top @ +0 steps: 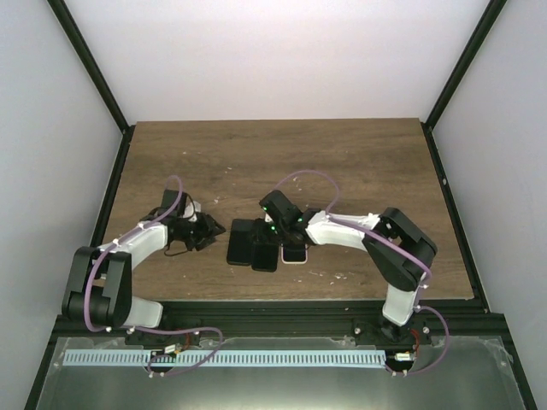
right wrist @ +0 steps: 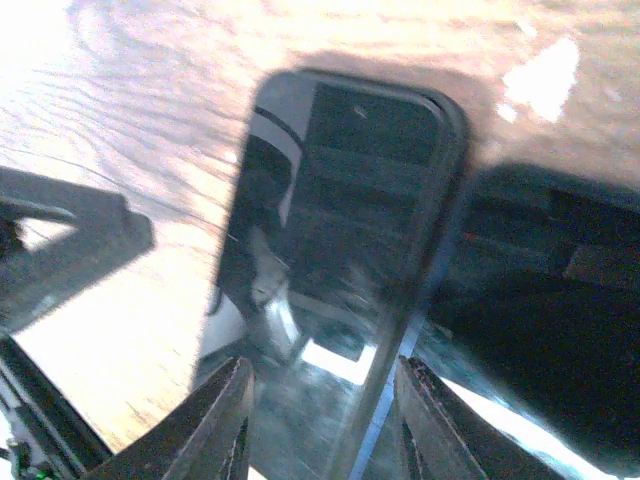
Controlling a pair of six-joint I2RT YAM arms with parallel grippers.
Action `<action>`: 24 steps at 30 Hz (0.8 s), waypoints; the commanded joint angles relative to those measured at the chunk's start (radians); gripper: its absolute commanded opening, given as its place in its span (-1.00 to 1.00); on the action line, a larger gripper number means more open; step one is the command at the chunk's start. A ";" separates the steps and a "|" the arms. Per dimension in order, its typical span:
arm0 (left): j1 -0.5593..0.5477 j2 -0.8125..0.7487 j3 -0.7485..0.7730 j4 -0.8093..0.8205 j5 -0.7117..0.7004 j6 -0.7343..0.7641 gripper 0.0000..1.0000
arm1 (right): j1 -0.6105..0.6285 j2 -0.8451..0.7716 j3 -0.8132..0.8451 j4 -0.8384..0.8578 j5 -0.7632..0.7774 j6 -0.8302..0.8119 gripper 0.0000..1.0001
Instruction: Put the phone into the phone case
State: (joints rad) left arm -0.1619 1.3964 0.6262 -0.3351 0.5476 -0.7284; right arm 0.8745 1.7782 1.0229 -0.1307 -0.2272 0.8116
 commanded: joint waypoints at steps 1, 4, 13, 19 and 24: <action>0.026 -0.022 0.020 -0.019 0.041 0.031 0.00 | 0.015 0.064 0.106 0.009 -0.026 0.044 -0.19; 0.062 -0.032 0.011 -0.033 0.052 0.050 0.05 | 0.018 0.094 0.123 0.005 -0.007 0.070 -0.03; 0.123 -0.072 0.004 -0.086 0.031 0.062 0.33 | 0.019 0.147 0.139 0.011 0.036 0.136 0.02; 0.124 -0.047 0.002 -0.125 0.034 0.106 0.29 | 0.029 0.211 0.197 0.001 0.012 0.124 0.03; 0.124 -0.027 -0.017 -0.122 0.037 0.117 0.19 | 0.030 0.268 0.231 0.109 -0.102 0.097 0.03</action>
State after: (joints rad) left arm -0.0437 1.3617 0.6281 -0.4427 0.5781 -0.6415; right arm 0.8906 1.9694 1.2041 -0.1181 -0.2440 0.9279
